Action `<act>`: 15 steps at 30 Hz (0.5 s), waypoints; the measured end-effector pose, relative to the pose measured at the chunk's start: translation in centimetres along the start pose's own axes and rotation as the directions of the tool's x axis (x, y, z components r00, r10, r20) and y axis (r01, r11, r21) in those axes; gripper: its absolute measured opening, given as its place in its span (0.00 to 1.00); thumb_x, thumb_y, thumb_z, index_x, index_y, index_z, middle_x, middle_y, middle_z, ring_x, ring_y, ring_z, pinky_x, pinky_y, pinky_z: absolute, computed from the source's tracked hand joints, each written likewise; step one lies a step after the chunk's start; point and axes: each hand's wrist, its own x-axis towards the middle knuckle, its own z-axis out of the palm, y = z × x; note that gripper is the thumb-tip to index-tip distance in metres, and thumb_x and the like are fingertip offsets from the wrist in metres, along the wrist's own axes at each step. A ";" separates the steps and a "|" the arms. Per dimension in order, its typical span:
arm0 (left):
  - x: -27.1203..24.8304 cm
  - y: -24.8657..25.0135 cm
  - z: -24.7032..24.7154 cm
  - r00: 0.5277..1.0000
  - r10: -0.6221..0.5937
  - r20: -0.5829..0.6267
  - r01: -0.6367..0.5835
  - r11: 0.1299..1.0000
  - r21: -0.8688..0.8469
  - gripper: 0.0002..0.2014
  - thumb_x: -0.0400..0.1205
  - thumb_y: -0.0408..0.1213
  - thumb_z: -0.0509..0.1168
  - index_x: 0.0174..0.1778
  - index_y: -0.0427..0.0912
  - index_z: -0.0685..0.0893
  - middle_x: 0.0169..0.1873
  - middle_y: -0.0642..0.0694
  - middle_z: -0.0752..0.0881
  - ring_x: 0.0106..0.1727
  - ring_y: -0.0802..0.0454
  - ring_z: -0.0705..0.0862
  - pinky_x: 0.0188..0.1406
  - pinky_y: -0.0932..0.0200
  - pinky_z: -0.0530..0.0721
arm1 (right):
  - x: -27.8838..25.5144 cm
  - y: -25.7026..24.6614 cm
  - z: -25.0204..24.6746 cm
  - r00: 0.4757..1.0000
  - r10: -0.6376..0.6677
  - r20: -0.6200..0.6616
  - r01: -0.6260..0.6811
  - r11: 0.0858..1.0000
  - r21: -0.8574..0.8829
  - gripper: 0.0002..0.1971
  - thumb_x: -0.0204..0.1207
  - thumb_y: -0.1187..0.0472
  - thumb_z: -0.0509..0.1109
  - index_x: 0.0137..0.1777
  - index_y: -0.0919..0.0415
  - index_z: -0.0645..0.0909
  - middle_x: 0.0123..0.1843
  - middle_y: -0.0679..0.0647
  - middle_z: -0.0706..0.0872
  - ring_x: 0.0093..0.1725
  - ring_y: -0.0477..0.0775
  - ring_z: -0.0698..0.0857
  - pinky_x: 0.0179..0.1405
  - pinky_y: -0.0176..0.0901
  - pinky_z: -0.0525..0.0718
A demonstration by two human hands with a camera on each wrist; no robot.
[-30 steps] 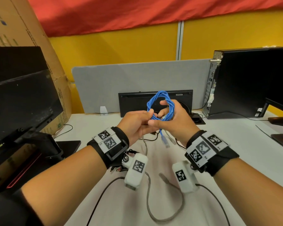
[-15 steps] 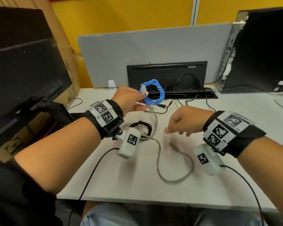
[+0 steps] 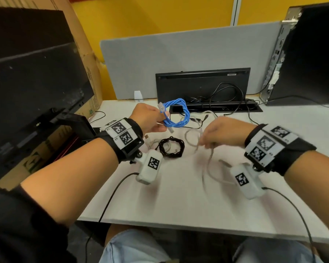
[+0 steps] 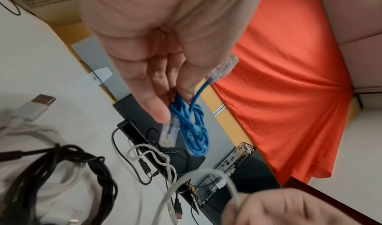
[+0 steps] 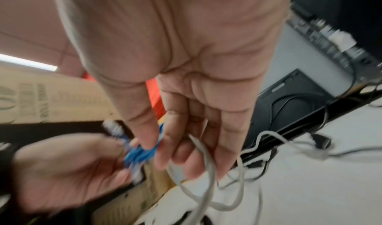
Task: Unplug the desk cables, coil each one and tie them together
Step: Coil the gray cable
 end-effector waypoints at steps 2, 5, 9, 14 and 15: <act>0.0 -0.2 0.3 1.000 -0.022 0.016 0.022 0.999 0.024 0.03 0.78 0.30 0.73 0.42 0.34 0.88 0.33 0.40 0.90 0.30 0.50 0.91 0.30 0.61 0.88 | 0.0 0.6 -2.5 0.979 0.113 -0.171 -0.083 0.982 0.170 0.07 0.73 0.64 0.75 0.42 0.70 0.89 0.37 0.62 0.89 0.38 0.57 0.87 0.55 0.54 0.89; 0.1 -1.1 1.2 0.998 -0.044 0.055 0.041 0.998 0.053 0.03 0.79 0.26 0.70 0.39 0.33 0.85 0.34 0.40 0.89 0.33 0.48 0.91 0.31 0.59 0.89 | -0.3 1.8 -6.1 0.915 0.210 -0.343 -0.079 0.930 0.358 0.07 0.76 0.66 0.72 0.42 0.70 0.88 0.38 0.62 0.88 0.35 0.52 0.84 0.46 0.45 0.89; 0.2 -2.7 3.3 0.989 -0.043 0.142 0.013 0.979 0.205 0.02 0.79 0.23 0.68 0.42 0.32 0.82 0.40 0.37 0.87 0.39 0.45 0.89 0.39 0.54 0.91 | -0.6 2.4 -8.5 0.876 0.247 -0.415 -0.021 0.878 0.479 0.07 0.78 0.68 0.69 0.42 0.73 0.85 0.35 0.59 0.85 0.32 0.50 0.82 0.38 0.36 0.87; 0.8 -3.5 6.0 0.981 -0.101 0.169 0.001 0.863 0.506 0.12 0.77 0.33 0.74 0.50 0.27 0.88 0.43 0.32 0.91 0.44 0.40 0.91 0.52 0.47 0.89 | -0.7 2.8 -8.8 0.873 0.228 -0.431 0.014 0.871 0.490 0.08 0.77 0.67 0.70 0.47 0.73 0.86 0.39 0.61 0.88 0.43 0.55 0.87 0.55 0.48 0.88; 1.0 -3.4 6.2 0.980 -0.109 0.164 0.005 0.847 0.532 0.12 0.78 0.32 0.73 0.51 0.27 0.88 0.44 0.32 0.91 0.44 0.40 0.91 0.52 0.47 0.89 | -0.8 2.8 -8.8 0.876 0.220 -0.428 0.019 0.872 0.488 0.07 0.77 0.67 0.70 0.46 0.73 0.87 0.41 0.62 0.89 0.44 0.56 0.88 0.56 0.49 0.88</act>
